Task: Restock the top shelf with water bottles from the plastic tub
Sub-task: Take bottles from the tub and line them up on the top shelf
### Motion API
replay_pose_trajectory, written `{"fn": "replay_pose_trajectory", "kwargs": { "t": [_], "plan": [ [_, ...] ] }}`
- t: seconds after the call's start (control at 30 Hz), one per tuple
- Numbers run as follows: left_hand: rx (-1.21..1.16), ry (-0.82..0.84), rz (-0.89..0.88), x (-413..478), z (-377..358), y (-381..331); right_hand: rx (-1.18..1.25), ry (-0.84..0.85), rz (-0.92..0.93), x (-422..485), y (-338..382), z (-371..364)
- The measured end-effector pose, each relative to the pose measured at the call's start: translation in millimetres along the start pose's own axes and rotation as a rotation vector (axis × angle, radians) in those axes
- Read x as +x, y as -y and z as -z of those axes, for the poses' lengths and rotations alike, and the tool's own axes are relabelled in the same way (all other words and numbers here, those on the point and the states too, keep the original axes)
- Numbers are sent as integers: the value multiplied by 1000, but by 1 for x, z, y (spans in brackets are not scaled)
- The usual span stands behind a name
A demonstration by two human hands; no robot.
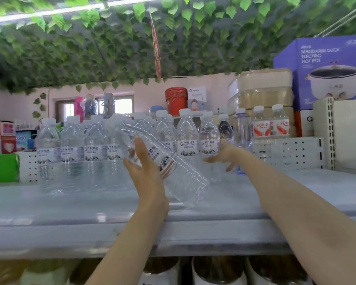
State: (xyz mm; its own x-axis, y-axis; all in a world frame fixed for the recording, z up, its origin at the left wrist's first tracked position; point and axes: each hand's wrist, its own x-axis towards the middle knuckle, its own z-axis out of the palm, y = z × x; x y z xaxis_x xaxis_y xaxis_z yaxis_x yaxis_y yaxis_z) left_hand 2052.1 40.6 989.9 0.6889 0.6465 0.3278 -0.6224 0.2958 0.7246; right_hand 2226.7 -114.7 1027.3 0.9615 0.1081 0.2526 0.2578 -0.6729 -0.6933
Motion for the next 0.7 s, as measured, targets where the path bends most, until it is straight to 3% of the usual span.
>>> {"fn": "replay_pose_trajectory", "kwargs": {
  "t": [0.37,0.53,0.7],
  "plan": [
    [-21,-27,72,5,-1,3,-97,4,72,6,-5,-4],
    [8,-16,83,5,0,4,-326,-109,210,3,-8,-1],
    [-9,-6,56,7,1,6,-837,-202,339,0,-3,-9]
  ]
}}
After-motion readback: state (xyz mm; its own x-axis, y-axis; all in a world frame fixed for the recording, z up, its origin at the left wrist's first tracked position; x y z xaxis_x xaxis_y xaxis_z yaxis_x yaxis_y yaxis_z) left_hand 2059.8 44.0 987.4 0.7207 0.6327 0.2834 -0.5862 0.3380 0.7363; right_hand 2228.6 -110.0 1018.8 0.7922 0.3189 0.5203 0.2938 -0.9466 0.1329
